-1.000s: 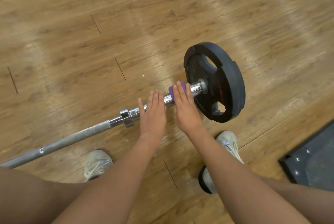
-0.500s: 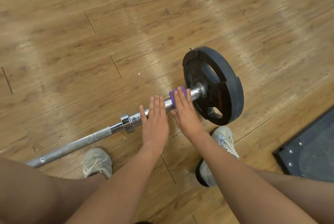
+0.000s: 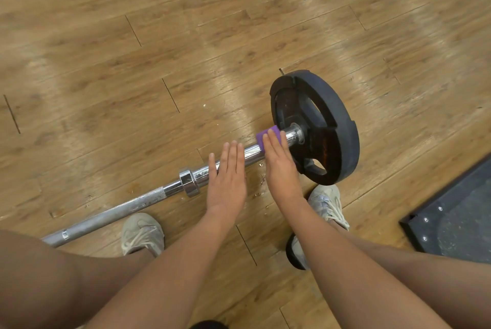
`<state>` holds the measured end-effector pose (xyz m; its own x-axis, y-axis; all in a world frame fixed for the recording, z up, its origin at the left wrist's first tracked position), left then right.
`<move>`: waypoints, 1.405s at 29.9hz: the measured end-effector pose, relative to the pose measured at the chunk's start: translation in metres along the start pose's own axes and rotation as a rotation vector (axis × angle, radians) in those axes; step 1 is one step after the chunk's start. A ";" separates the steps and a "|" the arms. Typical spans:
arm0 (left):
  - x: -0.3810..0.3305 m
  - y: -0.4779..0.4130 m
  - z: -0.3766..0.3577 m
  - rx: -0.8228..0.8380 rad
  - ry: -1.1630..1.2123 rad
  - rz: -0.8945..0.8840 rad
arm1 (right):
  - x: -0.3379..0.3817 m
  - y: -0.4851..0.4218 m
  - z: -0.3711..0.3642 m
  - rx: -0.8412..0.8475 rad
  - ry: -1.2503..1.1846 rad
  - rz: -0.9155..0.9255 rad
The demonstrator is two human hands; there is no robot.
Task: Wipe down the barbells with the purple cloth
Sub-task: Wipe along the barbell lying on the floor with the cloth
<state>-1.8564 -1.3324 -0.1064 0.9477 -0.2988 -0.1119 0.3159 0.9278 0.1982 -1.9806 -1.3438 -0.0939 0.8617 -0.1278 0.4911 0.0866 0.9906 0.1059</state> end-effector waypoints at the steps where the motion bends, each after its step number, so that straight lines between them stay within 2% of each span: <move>1: 0.001 -0.003 0.000 0.007 0.004 -0.001 | 0.004 0.001 -0.002 0.025 0.011 0.032; 4: 0.000 -0.014 0.001 0.030 -0.009 -0.005 | 0.003 -0.002 -0.001 0.075 0.064 0.079; 9: 0.005 -0.020 0.003 0.045 -0.022 -0.010 | -0.015 -0.014 0.007 0.067 0.095 -0.025; 14: 0.012 -0.031 0.004 0.097 -0.003 -0.030 | -0.006 -0.025 0.002 0.101 0.080 0.078; 18: 0.020 -0.045 0.002 0.115 0.040 -0.040 | -0.012 -0.039 0.011 0.037 0.059 -0.035; 23: 0.027 -0.059 0.005 0.168 0.055 -0.054 | 0.015 -0.043 -0.006 0.066 0.021 0.115; 29: 0.037 -0.074 0.008 0.200 0.040 -0.055 | -0.003 -0.067 0.006 -0.033 -0.021 0.002; 36: 0.051 -0.098 0.007 0.316 0.132 -0.056 | 0.006 -0.087 0.010 -0.028 -0.069 0.101; 42: 0.058 -0.111 0.012 0.322 0.129 -0.058 | 0.012 -0.097 0.008 -0.114 -0.121 0.077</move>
<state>-1.8354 -1.4553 -0.1235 0.9210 -0.2990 -0.2497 0.3861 0.7860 0.4829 -1.9822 -1.4419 -0.0913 0.8022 -0.0497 0.5950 0.0847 0.9959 -0.0310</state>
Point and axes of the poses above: each hand's wrist, its own y-axis away from the middle knuckle, its own z-axis out of the back of the hand, x = y × z, the point moved 10 cm from there along -y, towards the middle knuckle, and after that the axes turned 5 degrees about -y, right-handed, at the moved point
